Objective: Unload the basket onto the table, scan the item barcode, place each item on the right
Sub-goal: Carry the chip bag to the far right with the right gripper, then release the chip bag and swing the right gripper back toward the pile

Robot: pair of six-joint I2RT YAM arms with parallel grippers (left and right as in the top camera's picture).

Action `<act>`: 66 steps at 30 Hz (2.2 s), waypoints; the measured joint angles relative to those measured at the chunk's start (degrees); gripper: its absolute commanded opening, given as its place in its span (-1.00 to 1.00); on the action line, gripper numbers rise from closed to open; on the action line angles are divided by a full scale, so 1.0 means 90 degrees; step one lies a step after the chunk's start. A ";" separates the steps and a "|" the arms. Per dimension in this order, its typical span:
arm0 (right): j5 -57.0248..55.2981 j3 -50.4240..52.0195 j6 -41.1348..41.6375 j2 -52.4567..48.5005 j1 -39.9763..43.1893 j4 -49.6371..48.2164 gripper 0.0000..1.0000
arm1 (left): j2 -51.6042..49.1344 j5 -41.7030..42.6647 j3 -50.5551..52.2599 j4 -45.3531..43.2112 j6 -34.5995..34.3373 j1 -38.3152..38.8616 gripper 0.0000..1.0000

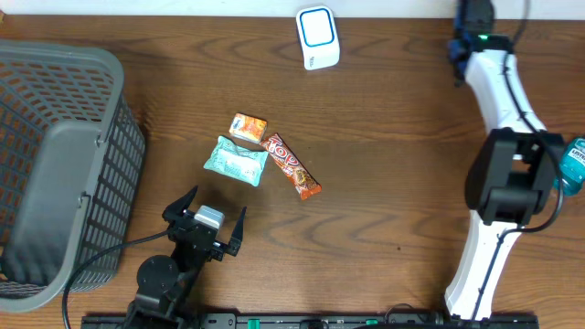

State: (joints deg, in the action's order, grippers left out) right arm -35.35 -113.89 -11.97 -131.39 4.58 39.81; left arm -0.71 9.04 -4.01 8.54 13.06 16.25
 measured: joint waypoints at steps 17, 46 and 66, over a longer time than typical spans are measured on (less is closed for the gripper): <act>0.1921 -0.0002 0.1282 0.0000 0.0549 0.1090 0.98 | 0.0000 0.0000 0.0000 0.0000 0.0000 0.0000 0.96; 0.2125 -0.0002 0.1426 0.0323 0.0002 0.1826 0.98 | 0.0000 0.0000 0.0000 0.0000 0.0002 0.0000 0.96; 0.2603 -0.0078 0.2550 0.3572 -0.2011 0.1664 0.99 | 0.0000 0.0000 0.0000 0.0000 0.0002 0.0000 0.96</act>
State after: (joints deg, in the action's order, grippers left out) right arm -11.92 -114.59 10.98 -99.24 -13.52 54.78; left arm -0.71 9.04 -4.01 8.54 13.08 16.25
